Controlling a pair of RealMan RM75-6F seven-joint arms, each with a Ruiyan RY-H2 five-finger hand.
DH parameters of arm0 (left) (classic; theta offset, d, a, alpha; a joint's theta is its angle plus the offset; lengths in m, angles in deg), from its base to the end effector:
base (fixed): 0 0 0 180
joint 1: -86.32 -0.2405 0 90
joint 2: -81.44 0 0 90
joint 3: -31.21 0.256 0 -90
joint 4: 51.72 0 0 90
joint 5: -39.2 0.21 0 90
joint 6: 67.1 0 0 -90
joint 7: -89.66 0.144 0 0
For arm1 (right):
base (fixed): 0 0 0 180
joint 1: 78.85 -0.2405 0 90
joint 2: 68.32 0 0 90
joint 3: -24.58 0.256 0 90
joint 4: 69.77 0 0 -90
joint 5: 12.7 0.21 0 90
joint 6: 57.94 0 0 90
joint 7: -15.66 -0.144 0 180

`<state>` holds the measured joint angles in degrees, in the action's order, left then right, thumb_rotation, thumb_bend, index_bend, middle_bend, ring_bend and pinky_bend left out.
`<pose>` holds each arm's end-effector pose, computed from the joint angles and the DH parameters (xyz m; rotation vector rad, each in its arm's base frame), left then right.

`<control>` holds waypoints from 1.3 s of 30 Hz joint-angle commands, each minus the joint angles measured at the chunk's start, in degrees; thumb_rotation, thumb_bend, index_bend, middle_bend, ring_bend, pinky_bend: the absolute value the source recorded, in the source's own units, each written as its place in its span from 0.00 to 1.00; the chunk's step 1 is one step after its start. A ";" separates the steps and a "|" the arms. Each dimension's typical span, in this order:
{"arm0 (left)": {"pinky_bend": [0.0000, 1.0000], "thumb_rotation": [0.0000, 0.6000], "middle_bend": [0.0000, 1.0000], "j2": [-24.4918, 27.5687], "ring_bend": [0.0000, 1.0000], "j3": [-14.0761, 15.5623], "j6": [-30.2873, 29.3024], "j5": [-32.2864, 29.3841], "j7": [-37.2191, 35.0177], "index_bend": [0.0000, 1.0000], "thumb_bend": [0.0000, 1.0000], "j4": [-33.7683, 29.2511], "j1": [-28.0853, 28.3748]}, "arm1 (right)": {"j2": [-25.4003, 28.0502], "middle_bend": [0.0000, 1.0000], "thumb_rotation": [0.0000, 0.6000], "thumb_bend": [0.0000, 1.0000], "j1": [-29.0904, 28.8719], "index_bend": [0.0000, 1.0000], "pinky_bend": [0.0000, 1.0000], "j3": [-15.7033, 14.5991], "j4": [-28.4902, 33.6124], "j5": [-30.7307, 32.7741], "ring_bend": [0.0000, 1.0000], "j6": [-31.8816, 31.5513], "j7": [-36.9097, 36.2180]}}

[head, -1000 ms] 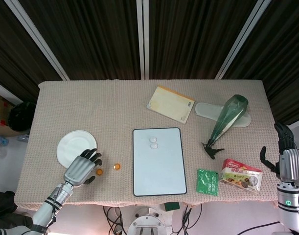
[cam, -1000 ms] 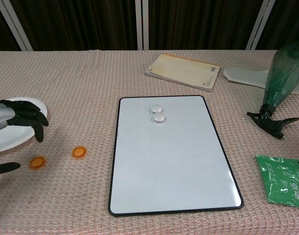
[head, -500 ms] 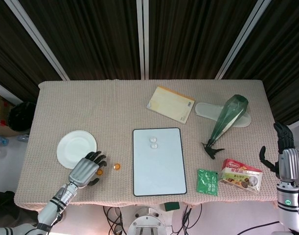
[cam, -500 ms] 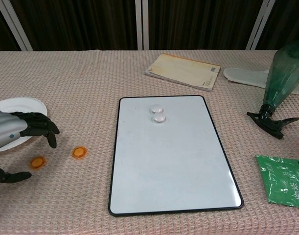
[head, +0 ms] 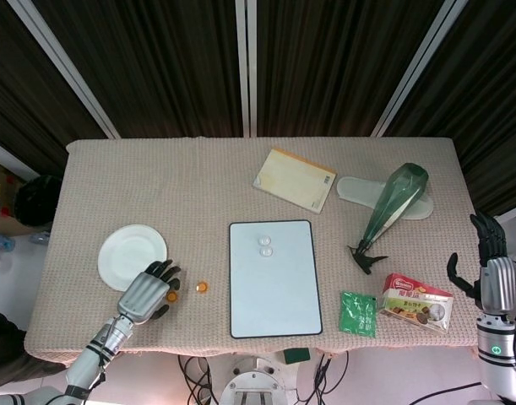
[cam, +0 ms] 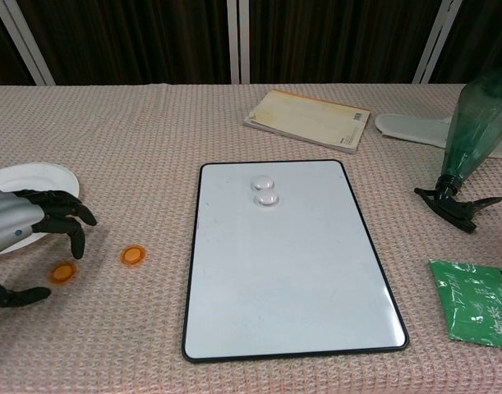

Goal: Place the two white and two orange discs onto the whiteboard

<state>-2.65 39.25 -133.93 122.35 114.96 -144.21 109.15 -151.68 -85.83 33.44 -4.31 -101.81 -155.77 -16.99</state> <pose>-0.2294 0.1972 -0.0141 -2.0199 -0.8685 -0.7431 -0.3290 -0.2090 0.1322 1.1216 -0.9271 1.4993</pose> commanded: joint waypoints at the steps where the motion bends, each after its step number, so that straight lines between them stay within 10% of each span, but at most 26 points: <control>1: 0.18 1.00 0.19 -0.14 0.09 -0.20 0.41 -0.03 -0.27 0.41 0.24 0.34 -0.10 | 0.01 0.01 1.00 0.59 0.02 0.08 0.00 0.00 0.08 0.03 0.00 0.02 0.09; 22: 0.18 1.00 0.21 1.03 0.09 -3.07 1.70 0.93 -1.89 0.51 0.33 -0.91 0.62 | -0.35 0.01 1.00 0.59 -0.07 0.08 0.00 0.02 -0.41 0.20 0.00 0.37 0.08; 31: 0.18 1.00 0.21 2.04 0.09 -12.03 8.31 -2.94 -0.68 0.51 0.33 -4.33 8.61 | -0.74 0.01 1.00 0.59 -0.32 0.08 0.00 -0.11 -0.46 0.13 0.00 0.76 0.23; 39: 0.18 1.00 0.21 -5.55 0.09 -18.62 15.75 -9.68 -1.56 0.51 0.33 5.30 17.01 | 0.19 0.01 1.00 0.59 -0.25 0.08 0.00 0.41 0.67 0.18 0.00 0.10 0.94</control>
<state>-5.62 22.35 -120.40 114.75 113.79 -142.04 123.76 -151.59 -86.10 33.79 -3.73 -101.67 -155.64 -16.13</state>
